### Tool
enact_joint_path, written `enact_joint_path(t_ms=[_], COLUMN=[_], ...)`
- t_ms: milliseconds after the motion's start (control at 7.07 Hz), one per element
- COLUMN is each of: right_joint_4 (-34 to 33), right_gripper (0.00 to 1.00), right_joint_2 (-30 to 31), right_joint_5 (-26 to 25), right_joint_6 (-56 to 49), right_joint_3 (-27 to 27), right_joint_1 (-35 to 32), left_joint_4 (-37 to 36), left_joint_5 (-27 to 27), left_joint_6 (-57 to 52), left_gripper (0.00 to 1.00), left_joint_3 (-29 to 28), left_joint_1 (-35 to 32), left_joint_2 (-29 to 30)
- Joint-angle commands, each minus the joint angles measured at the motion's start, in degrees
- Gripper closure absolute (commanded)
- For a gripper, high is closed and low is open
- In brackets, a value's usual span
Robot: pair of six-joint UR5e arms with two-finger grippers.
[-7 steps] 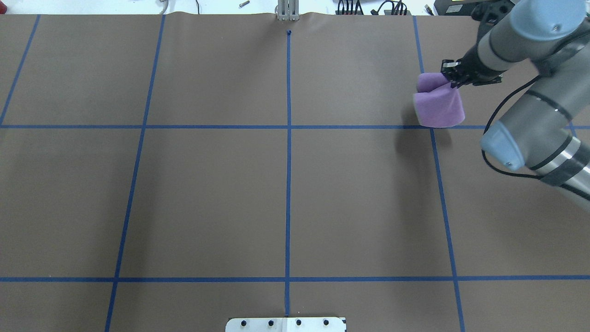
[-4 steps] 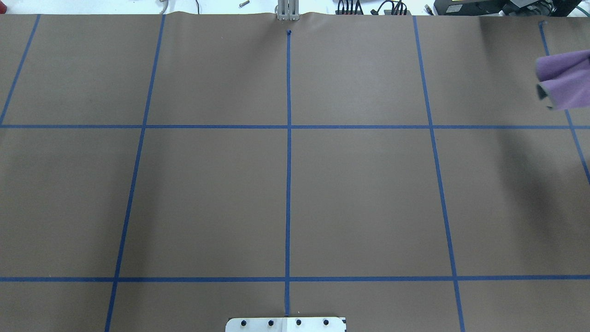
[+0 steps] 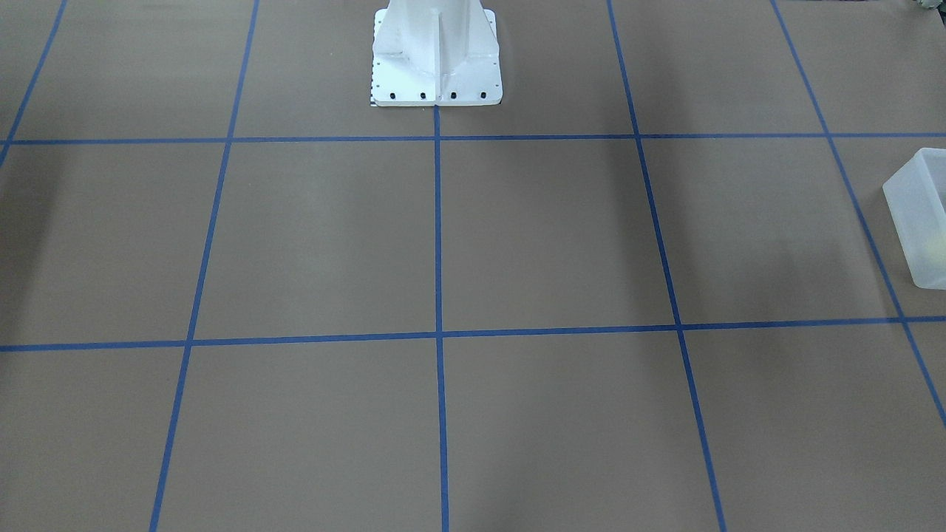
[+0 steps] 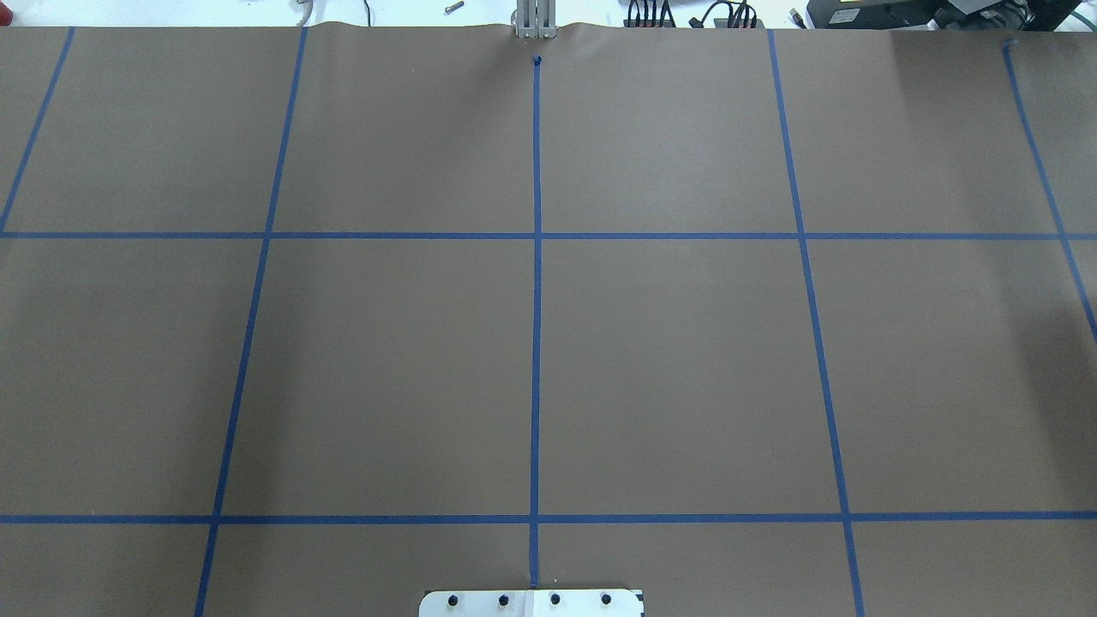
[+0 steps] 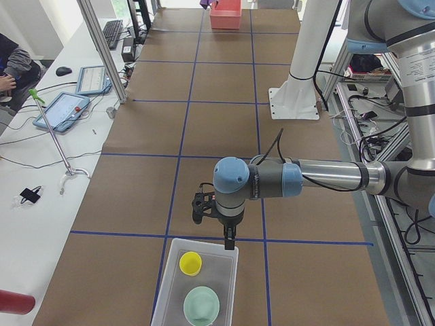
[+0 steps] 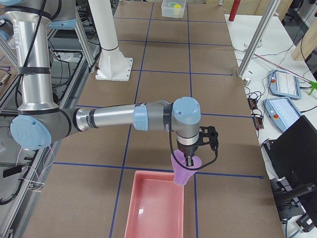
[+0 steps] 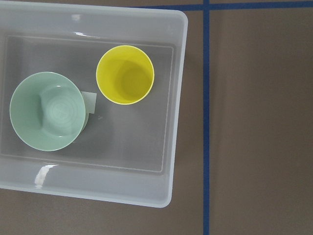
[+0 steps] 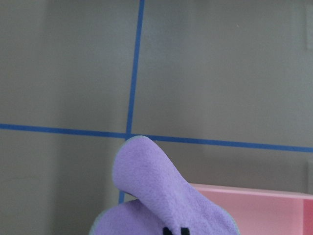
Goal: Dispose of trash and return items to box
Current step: 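Lower the purple cloth into the pink bin with the right gripper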
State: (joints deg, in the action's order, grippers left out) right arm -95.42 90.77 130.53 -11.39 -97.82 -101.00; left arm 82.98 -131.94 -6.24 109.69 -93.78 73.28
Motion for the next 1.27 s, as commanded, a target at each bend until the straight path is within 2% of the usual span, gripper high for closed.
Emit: enact_joint_path(t_ms=[0, 283, 566, 849, 991, 1132], right_joint_4=[0.67, 1.28, 10.47, 13.41, 13.51, 13.59], right_gripper=[1.00, 1.00, 1.00, 1.00, 0.42, 0.28], right_joint_2=[8.77, 9.08, 7.77, 7.76, 7.76, 7.76], right_joint_5=[-1.06, -2.73, -2.39, -1.16, 0.07, 1.47], right_joint_6=[-10.01, -10.23, -6.30, -1.19, -0.83, -0.82], right_joint_3=[-0.09, 1.91, 8.74, 11.50, 11.51, 11.07], right_joint_1=[-4.36, -4.38, -3.77, -0.53, -0.07, 0.63], left_joint_4=[0.17, 0.25, 0.26, 0.26, 0.26, 0.26], left_joint_5=[0.02, -0.07, 0.02, 0.02, 0.02, 0.02], left_joint_6=[0.00, 0.00, -0.09, -0.18, -0.18, -0.18], left_gripper=[0.02, 0.02, 0.02, 0.02, 0.02, 0.02], left_joint_3=[0.09, 0.18, 0.18, 0.61, 0.79, 0.79], left_joint_1=[0.00, 0.00, 0.00, -0.09, -0.09, 0.00], left_joint_2=[0.11, 0.20, 0.46, 0.46, 0.38, 0.37])
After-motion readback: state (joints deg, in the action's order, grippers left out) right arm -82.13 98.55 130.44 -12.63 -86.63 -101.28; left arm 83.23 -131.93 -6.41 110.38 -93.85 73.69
